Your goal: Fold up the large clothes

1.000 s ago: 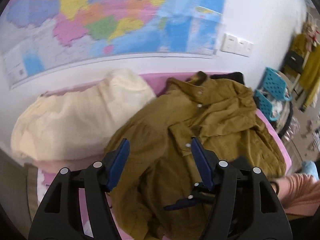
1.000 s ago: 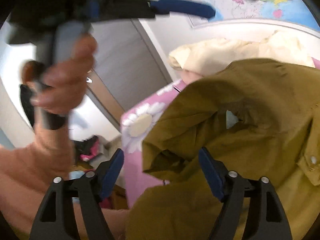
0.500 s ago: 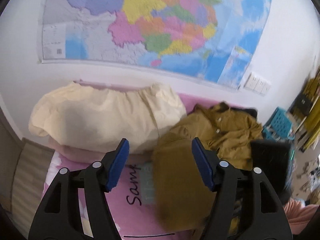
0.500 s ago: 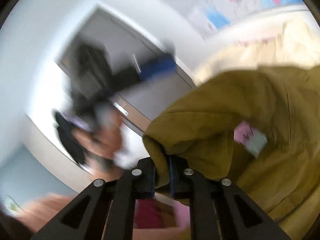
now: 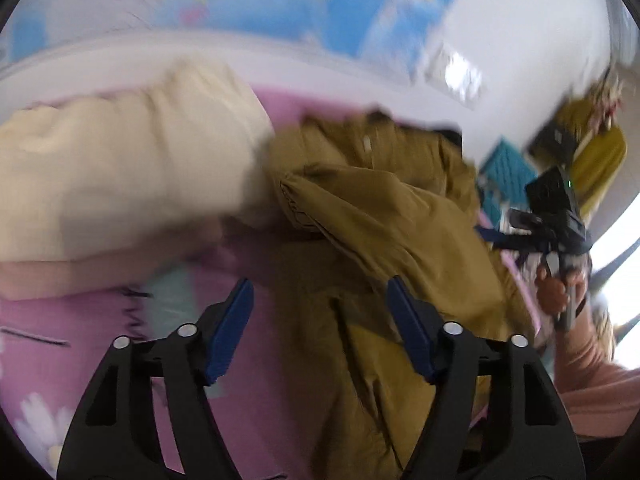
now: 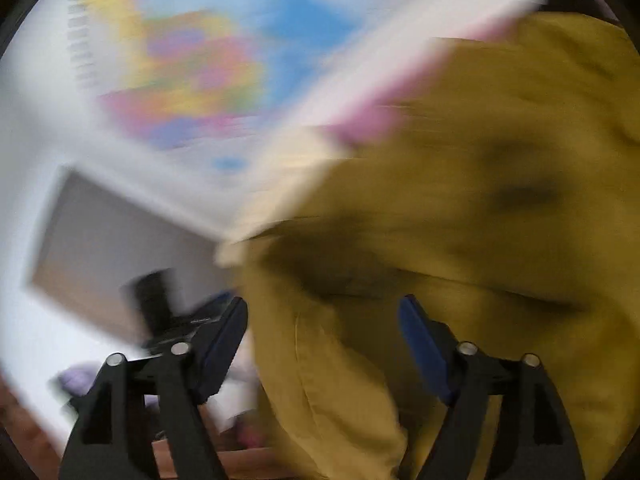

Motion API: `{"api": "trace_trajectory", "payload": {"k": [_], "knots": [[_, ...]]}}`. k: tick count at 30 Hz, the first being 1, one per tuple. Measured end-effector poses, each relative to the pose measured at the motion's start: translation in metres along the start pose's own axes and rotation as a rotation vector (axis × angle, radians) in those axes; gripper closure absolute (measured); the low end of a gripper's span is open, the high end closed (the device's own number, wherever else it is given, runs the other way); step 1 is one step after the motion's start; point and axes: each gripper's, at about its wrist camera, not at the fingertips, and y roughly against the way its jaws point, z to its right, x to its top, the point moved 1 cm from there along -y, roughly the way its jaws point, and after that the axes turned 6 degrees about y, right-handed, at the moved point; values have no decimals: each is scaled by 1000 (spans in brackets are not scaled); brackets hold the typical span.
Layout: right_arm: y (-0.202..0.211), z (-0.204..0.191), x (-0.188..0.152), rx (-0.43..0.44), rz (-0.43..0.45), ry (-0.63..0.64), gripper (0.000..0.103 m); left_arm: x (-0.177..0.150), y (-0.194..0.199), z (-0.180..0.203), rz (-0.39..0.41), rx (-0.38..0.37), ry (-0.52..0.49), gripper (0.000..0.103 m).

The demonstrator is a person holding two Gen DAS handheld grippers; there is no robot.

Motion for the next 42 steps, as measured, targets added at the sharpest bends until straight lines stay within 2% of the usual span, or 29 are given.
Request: {"api": "trace_trajectory", "payload": {"k": [2, 3, 7, 10, 12, 14, 18, 20, 21, 22, 23, 24, 26, 27, 29, 31, 33, 34, 35, 36, 37, 38, 39, 40, 41, 42], "knots": [[5, 16, -17, -74, -4, -8, 26, 0, -28, 6, -46, 25, -25, 40], [6, 16, -22, -78, -2, 3, 25, 0, -36, 7, -62, 25, -29, 41], [1, -33, -50, -103, -20, 240, 16, 4, -59, 14, -82, 11, -44, 41], [-30, -69, -71, -140, -114, 411, 12, 3, -64, 21, -69, 25, -69, 42], [-58, -86, -88, -195, -185, 515, 12, 1, -67, 25, -62, 59, -92, 45], [-65, -95, -99, -227, -229, 572, 9, 0, -68, 24, -61, 77, -104, 53], [-77, -103, -120, -294, -282, 656, 7, -1, -65, 19, -52, 92, -106, 58], [-86, -101, -129, -348, -291, 701, 9, -1, -64, 19, -48, 92, -114, 59], [-90, -101, -130, -359, -294, 708, 25, -1, -64, 20, -46, 95, -120, 60], [-92, -97, -130, -367, -300, 699, 39, -1, -65, 21, -44, 101, -127, 64], [-91, -93, -128, -352, -306, 676, 68, -1, -65, 22, -41, 110, -136, 66], [-82, -89, -120, -260, -291, 601, 88, -2, -66, 22, -38, 112, -137, 68], [-52, -81, -102, -152, -215, 517, 91, -3, -64, 17, -27, 106, -124, 77], [-36, -80, -93, -112, -161, 496, 92, -4, -61, 15, -17, 108, -122, 77], [12, -74, -63, 2, -22, 414, 92, -7, -54, 7, 2, 108, -104, 81], [49, -61, -36, 34, 97, 355, 92, -9, -48, -1, 11, 105, -90, 82], [78, -33, -7, 12, 187, 267, 93, -12, -44, -8, 10, 81, -71, 82], [84, -19, 0, -8, 199, 221, 93, -15, -42, -9, 6, 56, -64, 82], [85, 1, 9, -65, 194, 164, 95, -18, -40, -9, 10, 51, -66, 82], [82, 16, 13, -102, 172, 130, 95, -21, -40, -8, 9, 64, -77, 82], [72, 37, 16, -174, 106, 91, 95, -24, -40, -6, 4, 85, -93, 82], [63, 53, 16, -292, 52, 74, 92, -29, -42, -5, -11, 110, -114, 81], [55, 68, 16, -481, 4, 65, 89, -33, -43, -4, -24, 106, -126, 80], [51, 73, 15, -541, -14, 70, 83, -37, -42, -3, -32, 97, -141, 78], [48, 72, 15, -516, -12, 71, 70, -40, -40, -1, -29, 91, -148, 76], [48, 63, 15, -483, 11, 86, 50, -42, -35, 0, -21, 75, -153, 72]]}}
